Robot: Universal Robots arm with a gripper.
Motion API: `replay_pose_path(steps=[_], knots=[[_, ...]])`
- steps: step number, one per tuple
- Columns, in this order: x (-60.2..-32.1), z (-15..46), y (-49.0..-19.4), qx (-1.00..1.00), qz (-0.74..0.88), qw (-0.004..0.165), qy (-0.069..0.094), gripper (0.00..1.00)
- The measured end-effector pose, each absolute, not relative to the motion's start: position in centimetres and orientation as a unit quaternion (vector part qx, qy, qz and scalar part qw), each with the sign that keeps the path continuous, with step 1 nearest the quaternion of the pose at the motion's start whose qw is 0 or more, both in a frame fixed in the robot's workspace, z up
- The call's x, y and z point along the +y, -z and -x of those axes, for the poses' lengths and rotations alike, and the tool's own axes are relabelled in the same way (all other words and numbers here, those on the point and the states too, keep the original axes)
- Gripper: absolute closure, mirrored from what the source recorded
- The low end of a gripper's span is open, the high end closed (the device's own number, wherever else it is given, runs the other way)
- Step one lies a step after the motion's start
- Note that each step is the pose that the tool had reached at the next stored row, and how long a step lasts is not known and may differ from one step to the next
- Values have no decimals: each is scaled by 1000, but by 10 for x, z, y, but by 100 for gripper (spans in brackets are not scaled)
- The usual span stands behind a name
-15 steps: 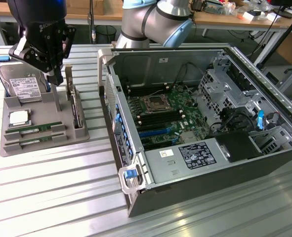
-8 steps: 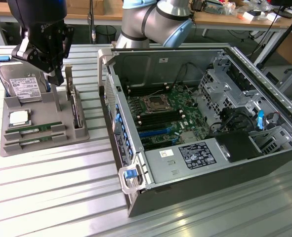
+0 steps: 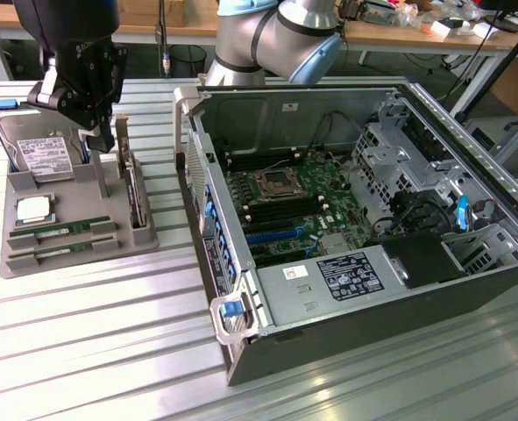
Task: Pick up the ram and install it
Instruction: 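Pick up the ram and move it above insertion slot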
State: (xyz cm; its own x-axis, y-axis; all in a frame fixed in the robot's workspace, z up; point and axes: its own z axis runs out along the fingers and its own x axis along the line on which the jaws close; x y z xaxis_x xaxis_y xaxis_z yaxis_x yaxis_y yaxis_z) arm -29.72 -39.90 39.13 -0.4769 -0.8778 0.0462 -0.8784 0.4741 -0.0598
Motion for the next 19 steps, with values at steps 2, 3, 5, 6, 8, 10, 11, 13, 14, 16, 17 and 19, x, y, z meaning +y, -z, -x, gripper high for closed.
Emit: replay_pose_path(steps=[2, 3, 5, 6, 8, 10, 11, 13, 14, 16, 17, 19], knots=[[-399, 297, -391, -853, -520, 5, -38, 89], [-399, 297, -391, -849, -527, 4, -39, 89], [-399, 297, -391, -843, -537, 4, -39, 89], [-399, 297, -391, -840, -542, 4, -39, 89], [-399, 297, -391, -837, -546, 4, -40, 89], [-399, 297, -391, -831, -555, 4, -40, 89], [-399, 297, -391, -829, -558, 4, -40, 89], [-399, 297, -391, -825, -563, 4, -40, 89], [-399, 297, -391, -822, -569, 4, -41, 89], [-399, 297, -391, -815, -578, 4, -41, 89], [-399, 297, -391, -811, -583, 4, -42, 89], [-399, 297, -391, -804, -593, 3, -42, 89]])
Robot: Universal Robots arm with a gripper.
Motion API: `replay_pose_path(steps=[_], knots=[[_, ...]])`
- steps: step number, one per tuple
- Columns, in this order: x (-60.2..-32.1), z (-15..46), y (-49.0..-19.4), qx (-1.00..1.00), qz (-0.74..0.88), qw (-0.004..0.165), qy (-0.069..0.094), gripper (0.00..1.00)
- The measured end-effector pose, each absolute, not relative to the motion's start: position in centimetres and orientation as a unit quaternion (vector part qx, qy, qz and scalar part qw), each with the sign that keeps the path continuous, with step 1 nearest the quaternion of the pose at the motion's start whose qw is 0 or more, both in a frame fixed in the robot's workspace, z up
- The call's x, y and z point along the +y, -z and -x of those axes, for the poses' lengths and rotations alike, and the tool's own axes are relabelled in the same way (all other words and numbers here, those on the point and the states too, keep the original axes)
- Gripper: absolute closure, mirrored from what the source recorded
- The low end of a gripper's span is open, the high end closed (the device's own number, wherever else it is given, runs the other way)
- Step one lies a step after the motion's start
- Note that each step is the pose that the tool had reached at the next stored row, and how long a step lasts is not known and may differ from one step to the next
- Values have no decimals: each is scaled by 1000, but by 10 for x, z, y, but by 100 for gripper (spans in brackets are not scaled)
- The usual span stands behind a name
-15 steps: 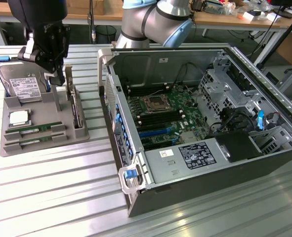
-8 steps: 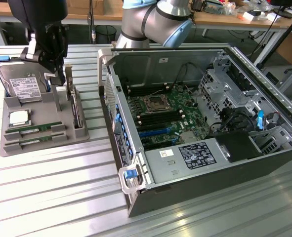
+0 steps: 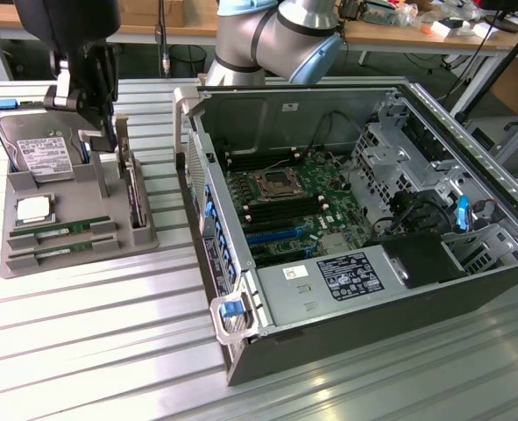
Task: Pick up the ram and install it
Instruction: 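Pick up the ram and move it above insertion slot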
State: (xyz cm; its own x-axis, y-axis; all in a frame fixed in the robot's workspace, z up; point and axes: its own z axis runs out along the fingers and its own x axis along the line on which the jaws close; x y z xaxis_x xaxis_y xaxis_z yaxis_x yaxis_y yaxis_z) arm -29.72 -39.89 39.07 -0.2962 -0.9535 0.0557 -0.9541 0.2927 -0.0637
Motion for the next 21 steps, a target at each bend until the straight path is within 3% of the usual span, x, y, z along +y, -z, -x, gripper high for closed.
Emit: replay_pose_path(steps=[16, 17, 19, 21], knots=[[-399, 297, -390, -755, -654, 2, -45, 89], [-399, 297, -390, -755, -654, 0, -42, 89], [-399, 297, -390, -756, -654, -21, -19, 89], [-399, 297, -390, -756, -653, -23, -16, 89]])
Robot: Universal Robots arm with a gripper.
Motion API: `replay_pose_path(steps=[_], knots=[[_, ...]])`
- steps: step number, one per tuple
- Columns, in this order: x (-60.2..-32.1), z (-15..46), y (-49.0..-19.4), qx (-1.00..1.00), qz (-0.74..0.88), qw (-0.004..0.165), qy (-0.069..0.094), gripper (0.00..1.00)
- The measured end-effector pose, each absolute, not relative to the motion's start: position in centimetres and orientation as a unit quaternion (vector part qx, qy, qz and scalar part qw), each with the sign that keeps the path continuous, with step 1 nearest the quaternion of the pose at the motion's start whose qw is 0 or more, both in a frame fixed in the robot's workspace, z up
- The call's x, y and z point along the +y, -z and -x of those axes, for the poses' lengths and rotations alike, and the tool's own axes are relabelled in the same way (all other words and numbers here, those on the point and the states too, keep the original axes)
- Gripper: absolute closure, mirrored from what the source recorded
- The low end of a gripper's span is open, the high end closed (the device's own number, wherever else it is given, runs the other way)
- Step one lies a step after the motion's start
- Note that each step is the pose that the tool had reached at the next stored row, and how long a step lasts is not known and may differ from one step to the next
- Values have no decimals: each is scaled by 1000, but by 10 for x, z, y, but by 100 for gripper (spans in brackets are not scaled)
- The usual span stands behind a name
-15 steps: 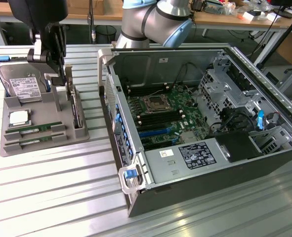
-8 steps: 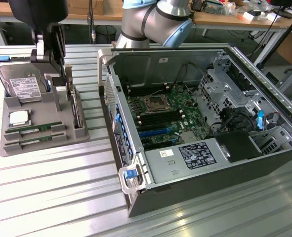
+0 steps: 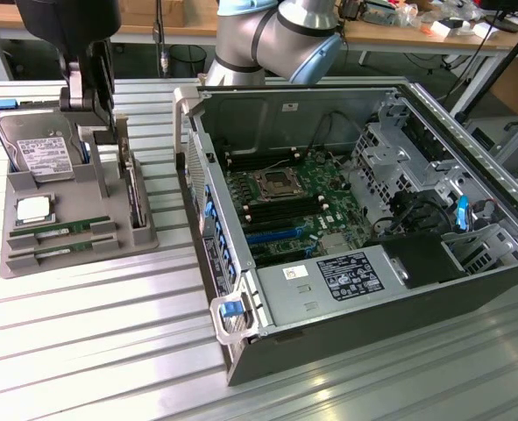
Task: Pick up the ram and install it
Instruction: 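Pick up the ram and move it above insertion slot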
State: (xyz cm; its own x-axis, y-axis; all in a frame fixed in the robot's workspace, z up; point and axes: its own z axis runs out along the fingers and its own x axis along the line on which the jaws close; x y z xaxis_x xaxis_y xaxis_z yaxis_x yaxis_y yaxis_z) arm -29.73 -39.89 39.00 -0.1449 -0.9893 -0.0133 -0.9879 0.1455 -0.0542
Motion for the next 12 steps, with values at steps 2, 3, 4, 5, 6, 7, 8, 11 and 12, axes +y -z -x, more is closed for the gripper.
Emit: replay_pose_path(steps=[2, 3, 4, 5, 6, 7, 8, 11, 12], knots=[[-399, 297, -390, 757, 654, 15, 10, 89], [-399, 297, -389, 757, 654, 4, 0, 89], [-399, 297, -389, 757, 654, 2, -2, 89], [-399, 297, -389, 757, 654, 2, -2, 89], [-399, 297, -389, 757, 654, 2, -2, 89], [-399, 297, -389, 757, 654, 2, -2, 89], [-399, 297, -389, 757, 654, 2, -2, 89], [-399, 297, -389, 757, 654, 2, -2, 64], [-399, 297, -389, 757, 654, 2, -2, 64]])
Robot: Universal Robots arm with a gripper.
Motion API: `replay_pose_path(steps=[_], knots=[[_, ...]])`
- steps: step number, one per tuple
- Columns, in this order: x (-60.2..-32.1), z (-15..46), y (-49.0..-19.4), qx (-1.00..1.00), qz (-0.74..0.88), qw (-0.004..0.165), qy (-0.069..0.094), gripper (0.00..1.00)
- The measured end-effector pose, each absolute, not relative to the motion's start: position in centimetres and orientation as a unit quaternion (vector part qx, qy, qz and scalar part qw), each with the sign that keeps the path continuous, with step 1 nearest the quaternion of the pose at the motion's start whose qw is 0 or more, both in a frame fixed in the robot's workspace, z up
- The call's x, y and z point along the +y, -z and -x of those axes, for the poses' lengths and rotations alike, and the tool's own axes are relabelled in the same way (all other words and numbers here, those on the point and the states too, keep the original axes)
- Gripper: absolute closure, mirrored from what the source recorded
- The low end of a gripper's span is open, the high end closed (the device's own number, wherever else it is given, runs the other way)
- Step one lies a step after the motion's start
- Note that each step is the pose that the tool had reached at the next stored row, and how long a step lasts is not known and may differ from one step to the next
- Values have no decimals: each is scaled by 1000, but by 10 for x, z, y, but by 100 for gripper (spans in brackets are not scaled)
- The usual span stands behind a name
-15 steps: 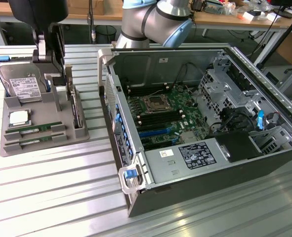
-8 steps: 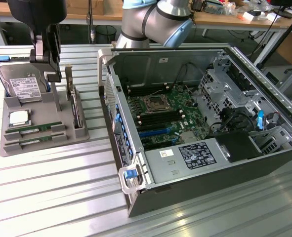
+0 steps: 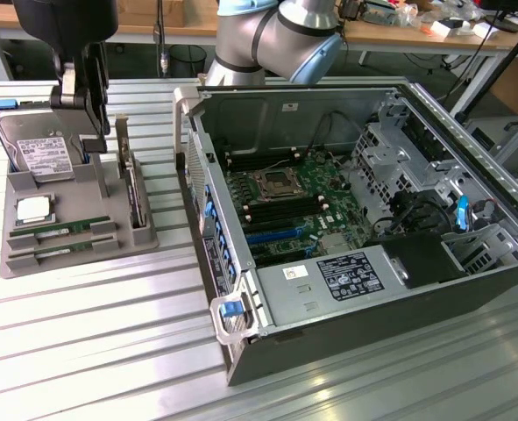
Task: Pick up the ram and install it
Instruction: 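Pick up the ram and move it above insertion slot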
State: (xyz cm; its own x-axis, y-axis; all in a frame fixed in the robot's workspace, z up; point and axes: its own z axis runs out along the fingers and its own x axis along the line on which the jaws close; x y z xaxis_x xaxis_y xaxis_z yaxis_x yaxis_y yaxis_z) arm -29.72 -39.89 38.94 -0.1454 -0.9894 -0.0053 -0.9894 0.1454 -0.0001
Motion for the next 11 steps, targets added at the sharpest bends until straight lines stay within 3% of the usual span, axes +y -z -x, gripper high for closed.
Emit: replay_pose_path(steps=[11], knots=[[-399, 297, -382, 757, 654, 2, -2, 64]])
